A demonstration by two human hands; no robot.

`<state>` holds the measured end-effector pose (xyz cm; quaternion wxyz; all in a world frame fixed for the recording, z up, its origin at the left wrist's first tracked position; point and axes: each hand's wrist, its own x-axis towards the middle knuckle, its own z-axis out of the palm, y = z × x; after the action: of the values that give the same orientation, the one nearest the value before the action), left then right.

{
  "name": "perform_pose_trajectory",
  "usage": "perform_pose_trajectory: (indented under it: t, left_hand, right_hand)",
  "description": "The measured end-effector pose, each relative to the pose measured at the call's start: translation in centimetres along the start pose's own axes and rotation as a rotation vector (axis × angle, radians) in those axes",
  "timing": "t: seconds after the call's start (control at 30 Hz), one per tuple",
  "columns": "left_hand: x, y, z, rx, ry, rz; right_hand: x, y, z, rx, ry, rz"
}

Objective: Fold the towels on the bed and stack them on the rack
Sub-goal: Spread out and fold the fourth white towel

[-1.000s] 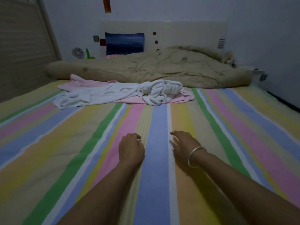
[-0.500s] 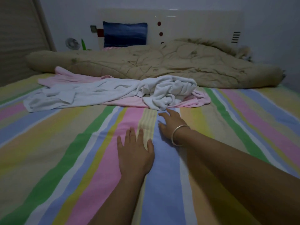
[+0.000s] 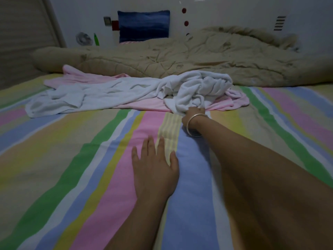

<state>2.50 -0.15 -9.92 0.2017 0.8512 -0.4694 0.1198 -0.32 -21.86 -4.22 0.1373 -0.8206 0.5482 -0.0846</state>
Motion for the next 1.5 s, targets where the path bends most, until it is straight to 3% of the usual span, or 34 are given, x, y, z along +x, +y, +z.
perform_pose_trajectory:
  t: [0.17,0.3,0.4,0.5,0.6,0.87,1.0,1.13,1.23,1.33,1.5]
  left_hand:
    - [0.0,-0.2,0.2,0.002,0.012,-0.005]
    - [0.0,-0.3,-0.1,-0.004,0.006,-0.001]
    - [-0.9,-0.5,-1.1,-0.045,-0.009,0.031]
    - [-2.3,-0.5,-2.6,-0.107,-0.028,0.068]
    - [-4.4,-0.2,-3.9,-0.208,-0.042,0.060]
    - [-10.7,5.4,-9.8,-0.401,-0.106,0.134]
    - [-13.5,10.4,-11.4,-0.285,-0.159,0.306]
    - [-16.7,15.3,-12.1,-0.182,-0.213,0.367]
    - [-18.8,16.9,-11.8,-0.029,-0.198,0.362]
    - [-20.8,17.2,-11.1,0.108,-0.214,0.337]
    - [-22.9,19.7,-11.8,0.234,-0.005,0.419]
  right_hand:
    - [-3.1,1.4,-1.3,0.485,0.115,-0.100]
    - [-7.1,2.3,-2.9,0.582,0.140,-0.166]
    - [-10.5,4.3,-4.5,0.748,0.200,-0.095]
    - [-14.2,6.8,-5.9,0.768,0.249,-0.039]
    - [-17.5,8.9,-7.1,0.823,0.168,0.036]
    - [-28.7,15.1,-11.9,0.527,0.085,-0.040]
    - [-35.4,19.4,-16.5,0.144,-0.084,-0.040]
    - [-42.2,25.6,-21.0,-0.165,-0.217,-0.076]
    - [-45.3,30.7,-23.8,-0.213,-0.207,0.064]
    - [-48.5,35.2,-26.3,-0.438,-0.149,0.091]
    - [-52.8,40.4,-26.4,-0.762,0.042,0.165]
